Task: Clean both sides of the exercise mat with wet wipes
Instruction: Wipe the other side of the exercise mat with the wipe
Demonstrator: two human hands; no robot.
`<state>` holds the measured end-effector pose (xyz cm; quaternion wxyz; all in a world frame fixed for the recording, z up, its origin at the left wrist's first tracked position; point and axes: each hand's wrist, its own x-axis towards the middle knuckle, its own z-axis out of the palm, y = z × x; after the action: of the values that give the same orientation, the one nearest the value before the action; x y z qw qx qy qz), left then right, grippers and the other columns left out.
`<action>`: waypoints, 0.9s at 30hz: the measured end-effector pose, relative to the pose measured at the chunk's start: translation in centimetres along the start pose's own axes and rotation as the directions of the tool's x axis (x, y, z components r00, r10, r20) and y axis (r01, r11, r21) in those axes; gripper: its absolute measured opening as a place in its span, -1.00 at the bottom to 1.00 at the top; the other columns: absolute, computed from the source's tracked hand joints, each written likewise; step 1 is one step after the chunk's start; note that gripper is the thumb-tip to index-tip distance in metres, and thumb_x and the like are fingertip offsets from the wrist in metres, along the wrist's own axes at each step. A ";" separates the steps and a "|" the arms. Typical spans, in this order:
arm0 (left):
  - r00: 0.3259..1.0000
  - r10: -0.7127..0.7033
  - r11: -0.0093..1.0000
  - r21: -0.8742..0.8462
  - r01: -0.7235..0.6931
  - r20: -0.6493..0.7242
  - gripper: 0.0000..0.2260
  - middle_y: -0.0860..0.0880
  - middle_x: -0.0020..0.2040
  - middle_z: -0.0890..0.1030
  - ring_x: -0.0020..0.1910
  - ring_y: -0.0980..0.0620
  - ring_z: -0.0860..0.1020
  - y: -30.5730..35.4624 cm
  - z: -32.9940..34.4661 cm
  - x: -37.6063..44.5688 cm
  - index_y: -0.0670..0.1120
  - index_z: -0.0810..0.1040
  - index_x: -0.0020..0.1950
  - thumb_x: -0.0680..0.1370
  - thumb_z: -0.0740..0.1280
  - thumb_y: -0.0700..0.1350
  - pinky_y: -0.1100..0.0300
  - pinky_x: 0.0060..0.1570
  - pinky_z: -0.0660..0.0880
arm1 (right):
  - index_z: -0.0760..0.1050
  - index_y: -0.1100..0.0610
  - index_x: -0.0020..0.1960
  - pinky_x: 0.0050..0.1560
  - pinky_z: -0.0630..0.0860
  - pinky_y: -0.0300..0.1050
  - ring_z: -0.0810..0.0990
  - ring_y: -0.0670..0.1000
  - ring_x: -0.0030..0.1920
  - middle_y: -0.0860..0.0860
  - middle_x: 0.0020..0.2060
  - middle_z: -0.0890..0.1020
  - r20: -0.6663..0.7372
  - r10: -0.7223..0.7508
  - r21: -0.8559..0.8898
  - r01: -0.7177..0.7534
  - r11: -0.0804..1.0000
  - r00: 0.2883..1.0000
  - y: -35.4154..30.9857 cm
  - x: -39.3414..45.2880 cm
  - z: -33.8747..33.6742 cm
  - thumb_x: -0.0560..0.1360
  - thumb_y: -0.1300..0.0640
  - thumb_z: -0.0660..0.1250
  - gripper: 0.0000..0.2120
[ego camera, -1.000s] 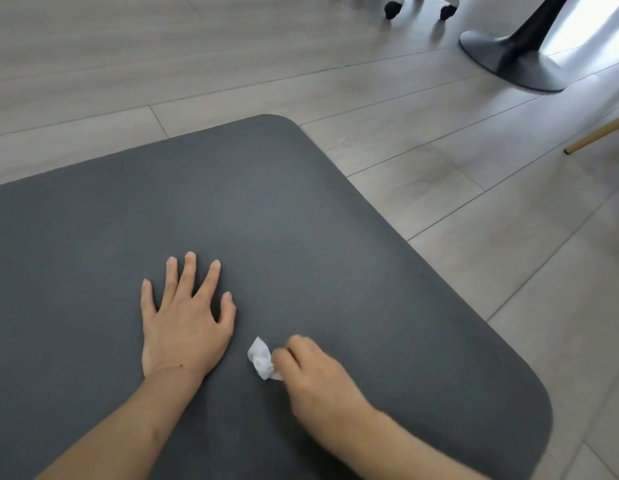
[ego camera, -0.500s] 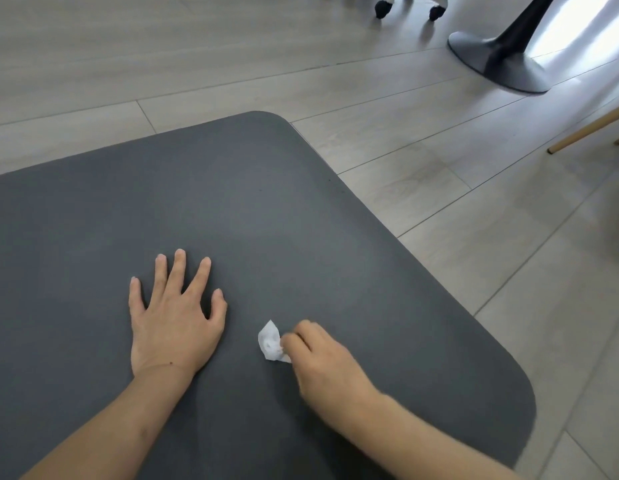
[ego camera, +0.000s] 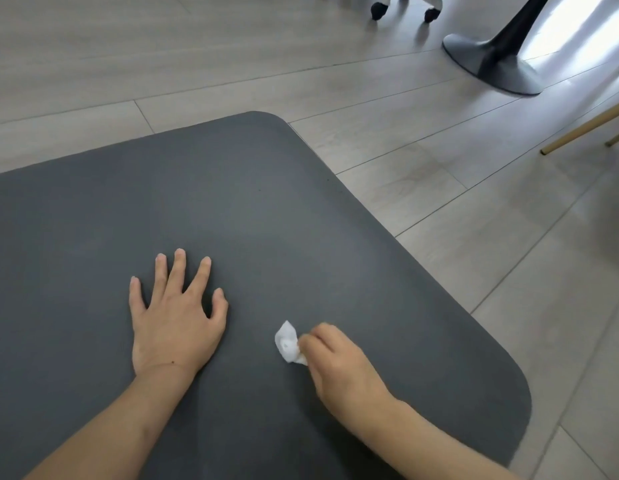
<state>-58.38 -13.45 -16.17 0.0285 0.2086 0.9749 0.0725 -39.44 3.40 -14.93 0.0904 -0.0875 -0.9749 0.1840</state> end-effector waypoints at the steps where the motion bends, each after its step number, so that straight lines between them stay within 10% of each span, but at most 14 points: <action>1: 1.000 0.000 1.000 0.001 0.000 0.003 -0.44 0.01 0.70 0.04 0.68 -0.01 -0.15 0.0 0.0 0.0 0.17 0.13 0.68 0.66 -0.02 0.22 -0.18 0.61 -0.18 | 0.46 0.14 -0.14 -0.27 0.39 -0.01 0.39 0.07 -0.21 0.03 -0.19 0.42 0.038 -0.093 -0.033 0.095 0.995 0.995 1.0 0.3 -0.5 0.48 0.29 0.30 -0.92; 4: 1.000 0.004 1.000 0.007 -0.004 0.004 -0.44 0.00 0.71 0.03 0.68 -0.01 -0.16 0.0 0.0 0.0 0.17 0.11 0.68 0.66 -0.04 0.22 -0.18 0.61 -0.18 | 0.42 0.14 -0.18 -0.25 0.36 0.02 0.43 0.14 -0.20 0.08 -0.20 0.43 -0.096 0.095 -0.164 -0.110 0.980 0.991 8.8 4.3 -3.4 0.49 0.21 0.28 -0.92; 8: 1.000 0.009 1.000 0.009 -0.009 0.005 -0.44 -0.01 0.71 0.03 0.68 -0.03 -0.16 -0.1 0.1 0.1 0.16 0.11 0.68 0.66 -0.03 0.22 -0.20 0.61 -0.17 | 0.39 0.23 -0.18 -0.31 0.31 -0.01 0.46 0.22 -0.23 0.08 -0.21 0.40 -0.299 0.491 -0.164 -0.551 0.818 0.818 16.2 6.2 -6.2 0.48 0.31 0.22 -0.93; 12: 1.000 0.004 1.000 0.020 -0.004 0.008 -0.43 -0.01 0.70 0.04 0.68 -0.03 -0.15 0.0 0.0 0.1 0.16 0.12 0.68 0.66 -0.02 0.22 -0.20 0.61 -0.16 | 0.49 0.16 -0.23 -0.23 0.43 -0.04 0.46 0.02 -0.25 -0.03 -0.24 0.45 -0.250 0.414 0.085 -0.406 0.910 0.875 6.2 2.4 -1.7 0.50 0.30 0.29 -0.86; 14: 1.000 0.007 1.000 0.013 -0.007 0.001 -0.44 -0.01 0.70 0.07 0.68 -0.03 -0.13 0.0 0.0 0.1 0.15 0.15 0.67 0.66 -0.01 0.21 -0.21 0.61 -0.15 | 0.53 0.14 -0.16 -0.20 0.41 -0.10 0.44 -0.02 -0.22 -0.05 -0.21 0.45 -0.045 0.100 0.155 -0.092 0.984 0.994 0.1 -0.9 -0.2 0.52 0.29 0.27 -0.88; 17: 1.000 0.016 1.000 0.005 -0.016 -0.005 -0.45 -0.02 0.70 0.08 0.68 -0.03 -0.12 -0.1 -0.1 0.0 0.15 0.17 0.67 0.66 0.00 0.21 -0.21 0.61 -0.14 | 0.53 0.16 -0.05 -0.17 0.44 -0.06 0.45 0.08 -0.15 0.04 -0.15 0.46 0.095 -0.199 0.053 0.194 0.979 0.975 1.7 -1.2 -1.4 0.57 0.21 0.23 -0.89; 19: 1.000 0.011 1.000 -0.002 -0.011 0.000 -0.46 -0.02 0.70 0.08 0.68 -0.03 -0.12 0.0 -0.1 -0.1 0.16 0.18 0.66 0.66 0.01 0.21 -0.21 0.61 -0.15 | 0.50 0.16 -0.14 -0.20 0.46 0.02 0.44 0.09 -0.20 0.04 -0.19 0.43 -0.068 -0.001 -0.023 -0.001 1.000 0.998 6.1 0.5 -2.6 0.60 0.05 0.16 -0.74; 22: 0.999 0.031 0.998 -0.051 -0.032 -0.029 -0.49 -0.02 0.68 0.17 0.68 -0.04 -0.05 0.0 0.0 -0.1 0.15 0.28 0.63 0.67 0.05 0.18 -0.19 0.61 -0.13 | 0.54 0.12 -0.09 -0.17 0.48 0.01 0.46 0.01 -0.23 -0.04 -0.16 0.44 -0.319 0.420 0.121 -0.403 0.907 0.850 10.2 1.6 -2.9 0.60 0.16 0.21 -0.84; 27: 0.951 0.164 0.972 -0.119 -0.201 -0.263 -0.61 -0.09 0.37 0.55 0.38 -0.15 0.45 -0.1 0.3 -0.2 0.00 0.66 0.30 0.58 0.19 0.04 -0.16 0.34 0.29 | 0.56 0.08 0.03 -0.14 0.36 -0.28 0.45 -0.11 -0.20 -0.09 -0.11 0.49 -0.371 0.481 0.203 -0.436 0.877 0.794 10.5 1.6 -2.0 0.61 0.21 0.29 -0.91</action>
<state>-58.24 -13.57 -16.45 -0.0873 0.2844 0.9392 0.1713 -39.13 14.02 -16.82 0.2504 -0.3527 -0.8718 0.2298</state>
